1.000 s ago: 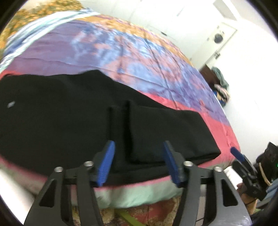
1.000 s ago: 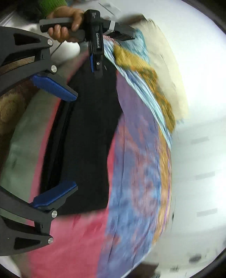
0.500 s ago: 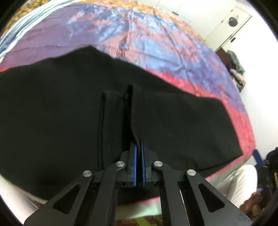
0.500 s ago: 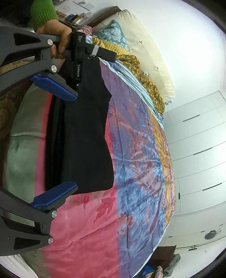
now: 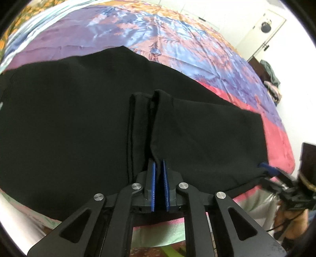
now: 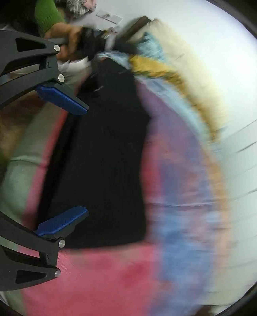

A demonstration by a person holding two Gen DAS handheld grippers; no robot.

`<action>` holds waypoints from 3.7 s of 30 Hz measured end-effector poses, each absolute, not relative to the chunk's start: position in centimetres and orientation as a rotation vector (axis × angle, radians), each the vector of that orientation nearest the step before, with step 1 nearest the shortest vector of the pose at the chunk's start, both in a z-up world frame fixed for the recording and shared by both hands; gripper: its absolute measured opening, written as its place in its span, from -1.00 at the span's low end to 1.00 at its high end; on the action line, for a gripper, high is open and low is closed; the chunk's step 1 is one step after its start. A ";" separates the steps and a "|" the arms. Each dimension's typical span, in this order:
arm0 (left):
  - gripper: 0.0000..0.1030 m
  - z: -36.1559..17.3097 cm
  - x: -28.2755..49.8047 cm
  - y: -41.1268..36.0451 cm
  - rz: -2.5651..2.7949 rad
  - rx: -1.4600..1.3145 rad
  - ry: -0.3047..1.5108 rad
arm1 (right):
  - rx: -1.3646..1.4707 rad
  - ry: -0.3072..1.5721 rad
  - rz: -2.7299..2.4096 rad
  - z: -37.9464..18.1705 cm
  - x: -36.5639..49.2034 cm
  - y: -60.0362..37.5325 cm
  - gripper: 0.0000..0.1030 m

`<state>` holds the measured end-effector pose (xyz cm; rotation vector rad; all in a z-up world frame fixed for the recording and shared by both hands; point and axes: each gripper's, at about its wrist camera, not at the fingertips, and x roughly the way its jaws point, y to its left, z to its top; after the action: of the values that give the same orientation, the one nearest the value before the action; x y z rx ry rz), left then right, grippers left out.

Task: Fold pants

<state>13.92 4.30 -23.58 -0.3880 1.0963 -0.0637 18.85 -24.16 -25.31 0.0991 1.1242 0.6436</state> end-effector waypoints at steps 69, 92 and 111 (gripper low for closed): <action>0.70 -17.6 5.9 10.6 0.132 -0.612 0.932 | 0.136 0.750 0.446 -18.8 13.9 -26.9 0.92; -0.40 -18.8 7.4 32.8 0.451 -0.820 0.910 | 0.015 0.852 0.507 -21.3 13.5 -23.2 0.92; -0.23 -25.7 10.2 36.9 0.160 -0.914 1.088 | -0.043 0.888 0.494 -22.1 13.6 -22.2 0.92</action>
<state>10.18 36.94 -25.75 -0.9141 1.0884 0.1604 13.58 -22.21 -22.10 -0.0430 0.8881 0.4943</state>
